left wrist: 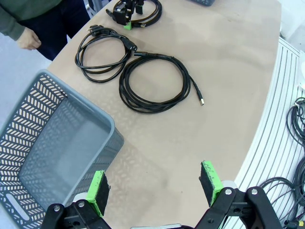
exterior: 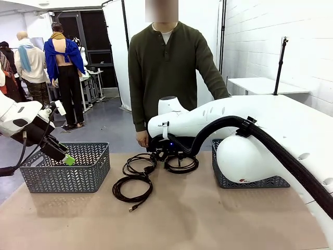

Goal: Organize the cables according to human instructions.
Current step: Pick up a bundle of cables and place it in the basket indicated by the human.

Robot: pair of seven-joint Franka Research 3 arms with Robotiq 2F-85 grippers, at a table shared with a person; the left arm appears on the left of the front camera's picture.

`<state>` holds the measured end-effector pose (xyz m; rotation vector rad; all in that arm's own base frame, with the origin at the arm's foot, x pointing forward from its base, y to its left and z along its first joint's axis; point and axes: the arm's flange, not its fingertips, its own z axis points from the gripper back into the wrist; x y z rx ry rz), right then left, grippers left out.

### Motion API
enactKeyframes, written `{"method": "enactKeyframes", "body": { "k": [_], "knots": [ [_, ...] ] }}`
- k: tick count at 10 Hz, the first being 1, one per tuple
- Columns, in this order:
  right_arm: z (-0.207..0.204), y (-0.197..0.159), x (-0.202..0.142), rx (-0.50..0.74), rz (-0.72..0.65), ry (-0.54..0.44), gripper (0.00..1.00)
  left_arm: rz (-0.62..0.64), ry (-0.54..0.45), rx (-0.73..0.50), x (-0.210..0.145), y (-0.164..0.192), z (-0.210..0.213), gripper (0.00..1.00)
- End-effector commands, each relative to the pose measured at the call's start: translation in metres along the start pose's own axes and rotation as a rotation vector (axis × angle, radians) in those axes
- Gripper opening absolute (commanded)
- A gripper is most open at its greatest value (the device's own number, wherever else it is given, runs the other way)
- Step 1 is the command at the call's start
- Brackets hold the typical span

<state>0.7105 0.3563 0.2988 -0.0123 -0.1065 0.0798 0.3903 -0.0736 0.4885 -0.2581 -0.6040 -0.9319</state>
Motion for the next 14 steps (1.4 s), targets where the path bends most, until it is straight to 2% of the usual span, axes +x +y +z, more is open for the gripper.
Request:
{"method": "enactKeyframes", "body": {
  "k": [1,2,3,7,11,12,14],
  "knots": [
    [-0.001,0.006,0.016,-0.016,-0.043,0.012,0.29,-0.011,-0.013,-0.017,-0.002,0.003,0.000,1.00],
    [-0.001,0.005,0.016,-0.013,-0.048,0.013,0.11,-0.011,-0.013,-0.017,-0.002,0.003,0.000,1.00],
    [-0.001,0.005,0.016,-0.005,-0.053,0.015,0.00,-0.011,-0.013,-0.017,-0.002,0.003,0.000,1.00],
    [0.008,-0.001,0.015,0.031,-0.081,0.013,0.00,-0.011,-0.013,-0.017,-0.002,0.003,0.000,1.00],
    [0.038,-0.005,0.008,0.024,-0.052,-0.046,0.00,-0.011,-0.013,-0.017,-0.002,0.003,0.000,1.00],
    [0.054,-0.003,0.003,0.021,0.002,-0.062,0.00,-0.011,-0.013,-0.017,-0.002,0.003,0.000,1.00],
    [0.088,0.000,-0.015,0.058,0.222,-0.064,0.00,-0.011,-0.013,-0.017,-0.002,0.003,0.000,1.00]
  ]
}}
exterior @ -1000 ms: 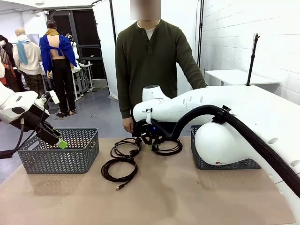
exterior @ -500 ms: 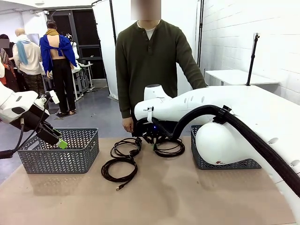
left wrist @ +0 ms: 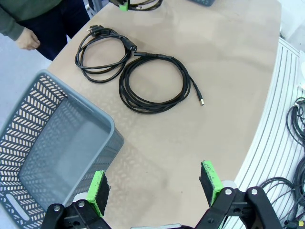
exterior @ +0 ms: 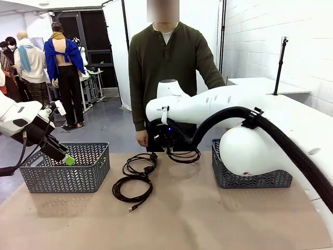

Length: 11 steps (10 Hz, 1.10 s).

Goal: Organize the cables according to human instructions.
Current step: Pick up a bundle of cables and place it in the basket indicated by the human.

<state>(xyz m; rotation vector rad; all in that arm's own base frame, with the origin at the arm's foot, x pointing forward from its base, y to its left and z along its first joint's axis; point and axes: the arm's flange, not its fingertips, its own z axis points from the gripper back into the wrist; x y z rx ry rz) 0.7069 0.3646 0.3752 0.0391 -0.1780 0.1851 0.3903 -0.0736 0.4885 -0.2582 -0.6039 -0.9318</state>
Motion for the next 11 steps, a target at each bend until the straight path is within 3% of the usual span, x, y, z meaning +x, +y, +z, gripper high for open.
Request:
{"method": "enactKeyframes", "body": {
  "k": [1,4,7,9,11],
  "knots": [
    [0.029,-0.003,-0.029,0.027,0.226,0.029,0.00,-0.011,-0.013,-0.017,-0.002,0.003,0.000,1.00],
    [0.073,-0.001,-0.061,0.021,0.592,0.062,0.00,-0.011,-0.013,-0.017,-0.002,0.003,0.000,1.00],
    [0.102,-0.016,-0.085,0.061,0.842,0.082,0.00,-0.011,-0.013,-0.017,-0.002,0.003,0.000,1.00],
    [0.115,-0.024,-0.102,0.107,0.967,0.097,0.00,-0.011,-0.013,-0.017,-0.002,0.003,0.000,1.00],
    [0.117,-0.024,-0.111,0.091,0.989,0.095,0.00,-0.011,-0.013,-0.017,-0.002,0.003,0.000,1.00]
  ]
}}
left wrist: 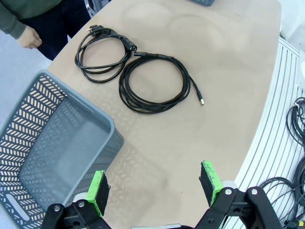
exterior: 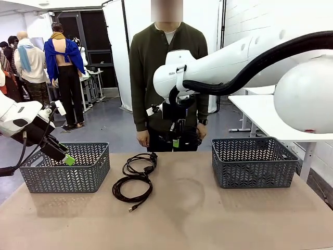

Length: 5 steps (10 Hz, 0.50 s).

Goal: Organize the cables according to human instructions.
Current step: Pick up a bundle of cables and place it in the basket indicated by the human.

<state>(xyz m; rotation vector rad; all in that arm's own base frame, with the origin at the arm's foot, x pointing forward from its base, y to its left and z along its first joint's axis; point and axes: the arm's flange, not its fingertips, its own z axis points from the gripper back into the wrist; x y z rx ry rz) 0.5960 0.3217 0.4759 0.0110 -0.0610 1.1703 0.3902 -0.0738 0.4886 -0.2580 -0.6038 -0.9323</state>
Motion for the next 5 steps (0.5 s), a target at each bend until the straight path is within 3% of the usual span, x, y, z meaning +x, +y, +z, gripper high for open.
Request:
{"method": "enactKeyframes", "body": {
  "k": [1,5],
  "knots": [
    [-0.0017,-0.0059,0.0053,-0.005,-0.021,-0.005,0.00,-0.011,-0.013,-0.017,-0.0020,0.0028,0.0005,1.00],
    [-0.0017,-0.0059,0.0053,-0.005,-0.021,-0.005,0.00,-0.011,-0.013,-0.017,-0.0020,0.0028,0.0005,1.00]
  ]
}}
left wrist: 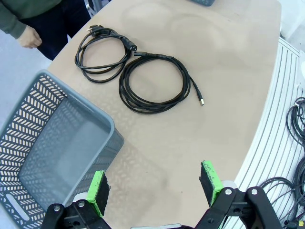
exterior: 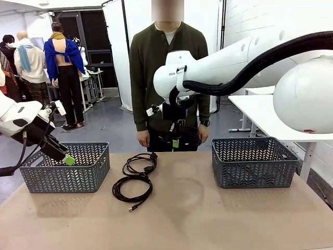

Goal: Organize the cables according to human instructions.
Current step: Pick up a bundle of cables and place it in the basket indicated by the human.

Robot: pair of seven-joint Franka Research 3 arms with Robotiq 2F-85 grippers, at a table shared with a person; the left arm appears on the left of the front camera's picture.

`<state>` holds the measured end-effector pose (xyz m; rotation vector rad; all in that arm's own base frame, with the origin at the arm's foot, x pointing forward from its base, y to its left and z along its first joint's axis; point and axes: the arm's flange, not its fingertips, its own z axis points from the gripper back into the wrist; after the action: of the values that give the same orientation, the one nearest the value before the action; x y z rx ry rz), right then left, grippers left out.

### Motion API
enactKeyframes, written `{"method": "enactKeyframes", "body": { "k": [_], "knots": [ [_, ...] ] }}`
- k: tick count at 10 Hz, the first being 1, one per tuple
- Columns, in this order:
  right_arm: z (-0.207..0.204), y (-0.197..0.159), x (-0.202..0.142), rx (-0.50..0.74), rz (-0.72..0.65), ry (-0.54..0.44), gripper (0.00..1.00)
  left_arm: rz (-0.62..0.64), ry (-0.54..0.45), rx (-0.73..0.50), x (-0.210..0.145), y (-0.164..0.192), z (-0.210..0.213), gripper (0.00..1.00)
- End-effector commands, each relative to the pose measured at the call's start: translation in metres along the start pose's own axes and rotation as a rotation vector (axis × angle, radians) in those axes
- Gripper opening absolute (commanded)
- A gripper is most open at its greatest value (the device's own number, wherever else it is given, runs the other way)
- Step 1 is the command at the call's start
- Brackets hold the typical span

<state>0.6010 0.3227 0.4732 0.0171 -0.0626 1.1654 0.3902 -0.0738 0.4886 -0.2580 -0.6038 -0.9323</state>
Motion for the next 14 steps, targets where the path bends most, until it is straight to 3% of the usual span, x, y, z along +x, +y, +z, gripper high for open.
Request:
{"method": "enactKeyframes", "body": {
  "k": [1,3,6,9,14],
  "knots": [
    [0.001,-0.002,0.003,-0.009,-0.016,-0.001,0.00,-0.011,-0.013,-0.017,-0.002,0.003,0.001,1.00],
    [0.006,0.002,-0.005,-0.022,0.033,0.004,0.00,-0.011,-0.013,-0.017,-0.002,0.003,0.001,1.00],
    [0.035,0.017,-0.044,-0.066,0.177,-0.013,0.00,-0.011,-0.013,-0.017,-0.002,0.003,0.001,1.00],
    [0.048,0.021,-0.103,-0.056,0.283,-0.049,0.00,-0.011,-0.013,-0.017,-0.002,0.003,0.001,1.00],
    [0.053,-0.013,-0.202,-0.067,0.290,-0.023,0.00,-0.011,-0.013,-0.017,-0.002,0.003,0.001,1.00]
  ]
}}
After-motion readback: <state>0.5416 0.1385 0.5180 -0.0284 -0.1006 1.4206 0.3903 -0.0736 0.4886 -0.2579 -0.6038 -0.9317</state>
